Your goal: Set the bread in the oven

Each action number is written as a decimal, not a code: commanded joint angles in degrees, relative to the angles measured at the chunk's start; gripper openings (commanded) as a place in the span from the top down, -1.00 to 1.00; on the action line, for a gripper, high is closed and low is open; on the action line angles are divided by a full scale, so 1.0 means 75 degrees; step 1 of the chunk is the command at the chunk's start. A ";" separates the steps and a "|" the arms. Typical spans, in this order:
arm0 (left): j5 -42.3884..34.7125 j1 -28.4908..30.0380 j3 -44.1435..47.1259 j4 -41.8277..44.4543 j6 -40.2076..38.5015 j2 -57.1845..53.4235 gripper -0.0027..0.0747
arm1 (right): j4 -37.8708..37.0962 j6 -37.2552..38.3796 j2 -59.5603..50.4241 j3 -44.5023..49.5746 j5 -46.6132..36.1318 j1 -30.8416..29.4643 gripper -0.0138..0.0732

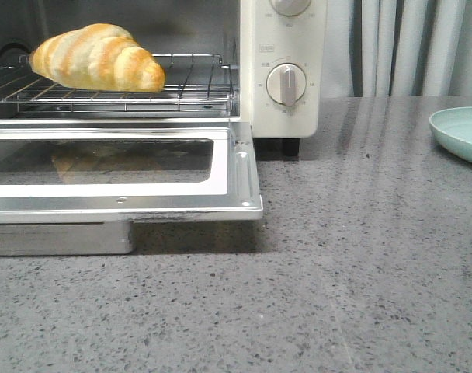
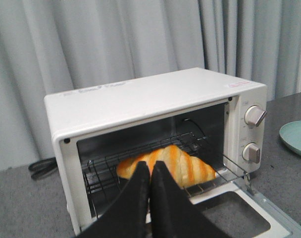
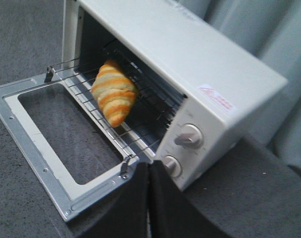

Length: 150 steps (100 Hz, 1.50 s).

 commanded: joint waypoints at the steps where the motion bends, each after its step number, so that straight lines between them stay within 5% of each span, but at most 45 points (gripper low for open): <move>1: -0.0277 0.0001 0.0028 -0.0166 -0.0498 0.0071 0.99 | -0.0507 0.0027 -0.1752 0.0966 -0.0870 -0.0009 0.83; 15: -0.0364 0.0001 0.0277 -0.0555 -0.0498 0.0071 0.99 | -0.1245 0.1219 -0.3815 0.1783 -0.0061 -0.0009 0.83; 27: -0.0517 0.0001 0.0297 -0.0570 -0.0498 0.0071 0.99 | -0.1568 0.1237 -0.4432 0.1812 0.0426 -0.0009 0.83; 128: -0.0683 0.0029 0.0559 -0.0663 -0.0498 0.0055 0.99 | -0.1619 0.1254 -0.3943 0.1896 0.0529 -0.0009 0.84; 150: -0.2905 0.0182 0.2049 -0.0467 -0.0514 0.0054 0.99 | -0.1619 0.1254 -0.3943 0.1896 0.0529 -0.0009 0.84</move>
